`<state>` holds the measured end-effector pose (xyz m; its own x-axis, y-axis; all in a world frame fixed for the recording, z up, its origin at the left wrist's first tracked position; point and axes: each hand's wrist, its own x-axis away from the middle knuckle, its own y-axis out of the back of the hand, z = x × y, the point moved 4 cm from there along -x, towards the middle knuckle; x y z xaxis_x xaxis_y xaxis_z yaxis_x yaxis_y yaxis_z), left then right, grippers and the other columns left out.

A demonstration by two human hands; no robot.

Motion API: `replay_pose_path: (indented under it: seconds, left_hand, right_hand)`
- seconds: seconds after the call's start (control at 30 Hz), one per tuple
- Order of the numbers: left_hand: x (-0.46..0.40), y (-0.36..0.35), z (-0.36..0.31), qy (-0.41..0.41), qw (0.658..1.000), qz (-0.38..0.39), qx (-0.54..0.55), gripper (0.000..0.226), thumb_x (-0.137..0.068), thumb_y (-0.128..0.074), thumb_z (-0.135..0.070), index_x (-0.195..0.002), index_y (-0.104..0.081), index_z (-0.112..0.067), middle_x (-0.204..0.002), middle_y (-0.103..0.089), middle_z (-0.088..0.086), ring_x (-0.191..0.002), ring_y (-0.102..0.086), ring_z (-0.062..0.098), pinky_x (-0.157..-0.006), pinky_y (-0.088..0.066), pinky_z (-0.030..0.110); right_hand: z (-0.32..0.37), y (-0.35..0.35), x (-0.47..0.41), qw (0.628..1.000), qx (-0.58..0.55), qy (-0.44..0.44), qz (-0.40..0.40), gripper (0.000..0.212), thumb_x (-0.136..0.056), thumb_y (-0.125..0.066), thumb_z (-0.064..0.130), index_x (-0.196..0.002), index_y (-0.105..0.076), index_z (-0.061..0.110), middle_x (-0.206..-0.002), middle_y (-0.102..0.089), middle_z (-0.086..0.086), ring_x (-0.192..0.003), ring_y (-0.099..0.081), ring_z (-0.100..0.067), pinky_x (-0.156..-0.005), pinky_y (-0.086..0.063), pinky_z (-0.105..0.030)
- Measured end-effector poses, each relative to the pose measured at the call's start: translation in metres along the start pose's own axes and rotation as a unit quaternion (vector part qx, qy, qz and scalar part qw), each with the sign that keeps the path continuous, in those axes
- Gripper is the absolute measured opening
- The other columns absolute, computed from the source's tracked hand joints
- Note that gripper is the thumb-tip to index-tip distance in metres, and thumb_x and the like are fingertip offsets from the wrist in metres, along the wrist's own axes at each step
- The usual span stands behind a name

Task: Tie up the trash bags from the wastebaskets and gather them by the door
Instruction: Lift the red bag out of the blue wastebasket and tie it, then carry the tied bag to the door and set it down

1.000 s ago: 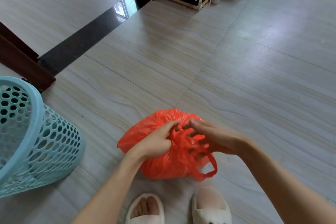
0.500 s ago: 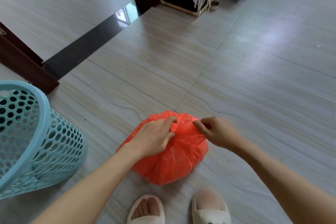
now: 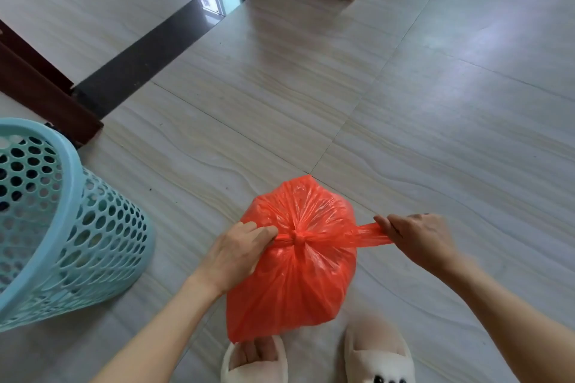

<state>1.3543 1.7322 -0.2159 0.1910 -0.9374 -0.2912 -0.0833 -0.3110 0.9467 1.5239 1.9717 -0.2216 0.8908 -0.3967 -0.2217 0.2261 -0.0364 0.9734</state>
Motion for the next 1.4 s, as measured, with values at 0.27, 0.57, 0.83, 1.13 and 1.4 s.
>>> replay_pose_path:
  seconds: [0.27, 0.57, 0.83, 1.13, 1.4]
  left_hand:
    - [-0.003, -0.026, 0.028, 0.083, 0.996, 0.002, 0.01, 0.011, -0.085, -0.044, -0.025, -0.093, -0.049, -0.019, -0.068, -0.061, -0.001, -0.065, -0.048, 0.016, -0.061, -0.035, 0.028]
    - [-0.036, 0.007, 0.014, 0.329, 0.873, 0.354, 0.065, 0.02, -0.093, -0.042, -0.026, -0.108, -0.051, -0.019, -0.118, -0.045, 0.005, -0.107, -0.054, 0.029, -0.083, -0.047, 0.041]
    - [-0.126, 0.178, -0.059, 0.391, 0.839, 0.369, 0.088, 0.041, -0.092, -0.04, -0.032, -0.132, -0.042, -0.022, -0.133, -0.046, 0.004, -0.123, -0.044, 0.025, -0.101, -0.036, 0.04]
    - [-0.295, 0.382, -0.117, 0.373, 0.869, 0.303, 0.12, 0.045, -0.094, -0.039, -0.029, -0.138, -0.038, -0.016, -0.142, -0.042, 0.006, -0.131, -0.038, 0.024, -0.107, -0.031, 0.039]
    - [-0.453, 0.461, -0.227, 0.29, 0.907, 0.253, 0.171, 0.045, -0.092, -0.044, -0.025, -0.136, -0.04, -0.015, -0.14, -0.045, 0.008, -0.129, -0.04, 0.027, -0.107, -0.033, 0.042]
  right_hand:
    - [0.01, -0.043, -0.032, 0.972, -0.046, 0.024, 0.228, 0.049, -0.097, -0.028, 0.045, -0.065, -0.05, 0.016, -0.08, -0.07, -0.013, -0.083, -0.065, -0.034, -0.061, -0.04, -0.03]
    - [0.055, 0.013, -0.019, 0.832, -0.179, -0.072, 0.52, 0.04, -0.098, -0.029, 0.034, -0.084, -0.058, 0.01, -0.111, -0.065, -0.017, -0.099, -0.06, -0.03, -0.078, -0.042, -0.031]
    - [0.063, 0.198, -0.057, 0.712, -0.346, -0.247, 0.559, 0.025, -0.078, -0.045, 0.005, -0.055, -0.047, 0.014, -0.063, -0.054, -0.006, -0.052, -0.048, -0.014, -0.049, -0.044, -0.024]
    - [-0.055, 0.426, -0.114, 0.717, -0.408, -0.412, 0.387, 0.021, -0.08, -0.047, 0.003, -0.067, -0.06, 0.013, -0.065, -0.052, -0.005, -0.052, -0.044, -0.011, -0.045, -0.032, -0.018]
    - [-0.204, 0.584, -0.096, 0.645, -0.439, -0.59, 0.208, 0.032, -0.081, -0.045, 0.0, -0.052, -0.044, 0.014, -0.044, -0.042, -0.001, -0.031, -0.04, -0.009, -0.041, -0.033, -0.019]
